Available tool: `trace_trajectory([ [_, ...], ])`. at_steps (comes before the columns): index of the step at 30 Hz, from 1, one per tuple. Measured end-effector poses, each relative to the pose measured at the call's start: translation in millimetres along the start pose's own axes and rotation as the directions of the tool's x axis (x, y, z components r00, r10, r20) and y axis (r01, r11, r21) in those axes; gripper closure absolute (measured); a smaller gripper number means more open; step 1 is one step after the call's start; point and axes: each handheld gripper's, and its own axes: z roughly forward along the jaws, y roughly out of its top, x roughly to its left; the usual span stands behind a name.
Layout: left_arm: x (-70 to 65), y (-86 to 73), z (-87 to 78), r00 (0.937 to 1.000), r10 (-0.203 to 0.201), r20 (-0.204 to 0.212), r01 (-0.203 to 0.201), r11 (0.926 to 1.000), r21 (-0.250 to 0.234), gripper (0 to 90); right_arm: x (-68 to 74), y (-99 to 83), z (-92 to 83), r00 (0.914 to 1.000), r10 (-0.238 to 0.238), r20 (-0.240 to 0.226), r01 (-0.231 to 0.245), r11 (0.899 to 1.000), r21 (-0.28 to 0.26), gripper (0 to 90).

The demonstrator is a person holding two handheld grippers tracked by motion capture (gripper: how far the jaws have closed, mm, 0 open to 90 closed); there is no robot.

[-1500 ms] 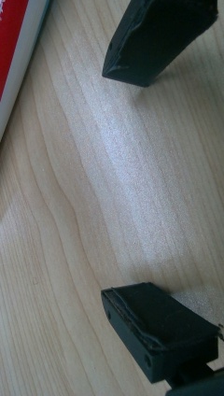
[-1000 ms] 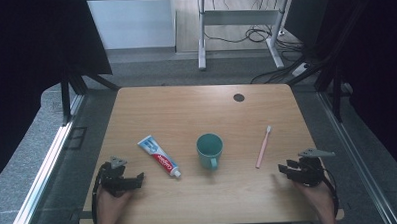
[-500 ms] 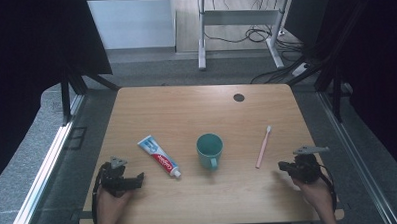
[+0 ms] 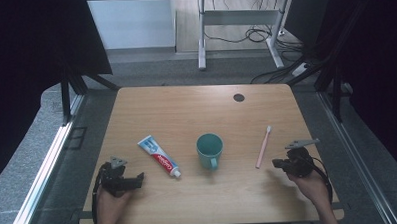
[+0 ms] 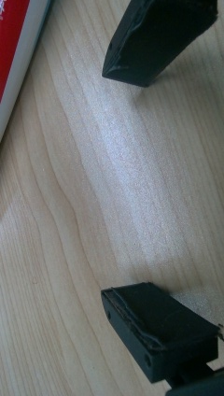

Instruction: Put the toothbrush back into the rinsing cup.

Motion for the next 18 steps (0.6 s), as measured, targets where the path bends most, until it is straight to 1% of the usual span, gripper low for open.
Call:
trace_trajectory([
  [5,0.0,0.0,0.0,1.0000,0.000,0.000,0.000,1.0000,0.000,0.0,3.3,8.4,4.5,0.9997,-0.023,-0.008,0.023,1.000,0.020,89.3],
  [11,0.0,0.0,0.0,1.0000,0.000,0.000,0.000,1.0000,0.000,0.0,8.4,15.7,9.2,0.9991,-0.035,-0.024,0.036,0.999,0.028,89.3],
  [18,0.0,0.0,0.0,1.0000,-0.001,0.000,0.001,1.0000,-0.001,0.0,16.2,26.5,19.7,0.9977,-0.049,-0.046,0.051,0.998,0.041,89.3],
])
